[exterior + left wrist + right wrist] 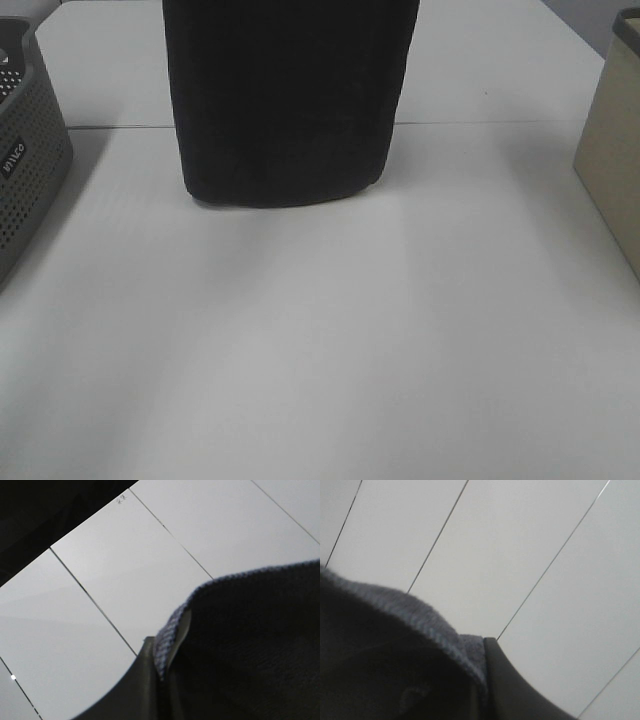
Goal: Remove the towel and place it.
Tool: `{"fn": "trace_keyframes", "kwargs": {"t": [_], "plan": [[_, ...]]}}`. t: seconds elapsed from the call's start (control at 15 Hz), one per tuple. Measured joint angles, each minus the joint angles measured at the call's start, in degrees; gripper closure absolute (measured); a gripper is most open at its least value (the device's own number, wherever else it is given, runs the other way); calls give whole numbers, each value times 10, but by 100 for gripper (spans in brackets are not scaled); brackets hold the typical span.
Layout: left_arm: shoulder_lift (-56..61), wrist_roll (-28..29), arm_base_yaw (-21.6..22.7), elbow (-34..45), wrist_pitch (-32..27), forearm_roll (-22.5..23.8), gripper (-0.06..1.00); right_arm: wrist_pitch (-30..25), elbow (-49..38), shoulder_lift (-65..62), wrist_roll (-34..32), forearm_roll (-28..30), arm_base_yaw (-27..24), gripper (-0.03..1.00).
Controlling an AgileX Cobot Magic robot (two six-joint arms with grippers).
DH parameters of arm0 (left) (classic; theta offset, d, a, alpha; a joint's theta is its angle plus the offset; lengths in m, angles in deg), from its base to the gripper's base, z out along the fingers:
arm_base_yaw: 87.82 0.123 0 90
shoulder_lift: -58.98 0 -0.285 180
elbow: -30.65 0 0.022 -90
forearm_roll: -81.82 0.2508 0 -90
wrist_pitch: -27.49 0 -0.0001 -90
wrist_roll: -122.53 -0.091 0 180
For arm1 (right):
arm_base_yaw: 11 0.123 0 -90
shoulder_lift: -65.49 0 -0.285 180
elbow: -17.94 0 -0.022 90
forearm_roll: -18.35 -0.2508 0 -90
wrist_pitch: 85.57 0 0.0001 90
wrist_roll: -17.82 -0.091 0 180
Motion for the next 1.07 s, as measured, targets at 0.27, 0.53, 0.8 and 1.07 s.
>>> {"fn": "trace_keyframes", "kwargs": {"t": [0.27,0.53,0.8,1.07], "plan": [[-61,53,18,-36,54,-4,94,191,10,60,10,2,0,96],[-176,58,21,-188,77,-2,94,224,94,126,7,2,0,96],[-332,123,51,-482,-25,9,94,229,157,174,-11,0,-7,96],[-375,143,65,-557,-113,14,94,222,160,202,-29,-2,-12,96]]}}
